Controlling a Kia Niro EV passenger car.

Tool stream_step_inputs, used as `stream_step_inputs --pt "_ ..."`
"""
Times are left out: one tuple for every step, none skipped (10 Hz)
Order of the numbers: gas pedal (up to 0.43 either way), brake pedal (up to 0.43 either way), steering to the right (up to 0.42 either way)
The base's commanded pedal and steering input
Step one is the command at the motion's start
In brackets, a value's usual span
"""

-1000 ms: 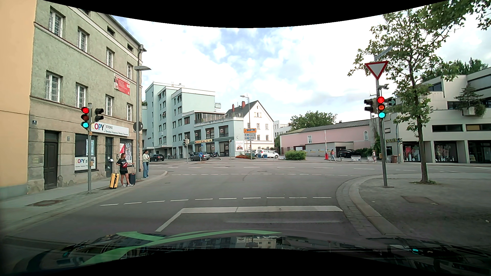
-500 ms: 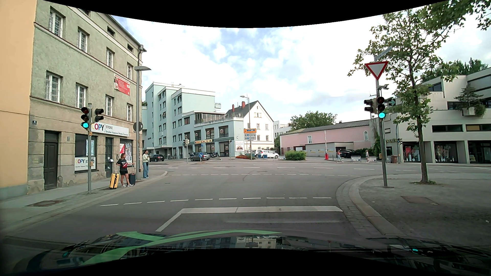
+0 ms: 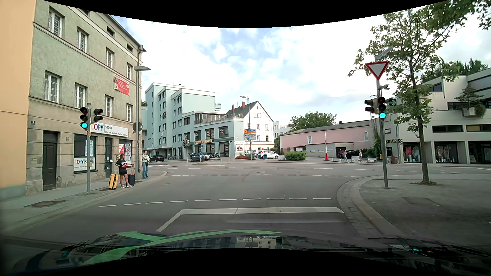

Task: Follow the waypoints while adhering to traffic rules and regulations

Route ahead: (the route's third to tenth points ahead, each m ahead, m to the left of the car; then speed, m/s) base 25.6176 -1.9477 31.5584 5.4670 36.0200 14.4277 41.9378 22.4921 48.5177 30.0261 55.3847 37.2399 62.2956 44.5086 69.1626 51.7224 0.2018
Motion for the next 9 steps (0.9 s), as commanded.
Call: stream_step_inputs --pt "0.220 0.000 0.020" --pt "0.248 0.000 0.024" --pt "0.248 0.000 0.029" --pt "0.280 0.000 0.035" --pt "0.299 0.000 0.041" --pt "0.319 0.000 0.044" --pt "0.319 0.000 0.046" --pt "0.331 0.000 0.050" --pt "0.370 0.000 0.055"
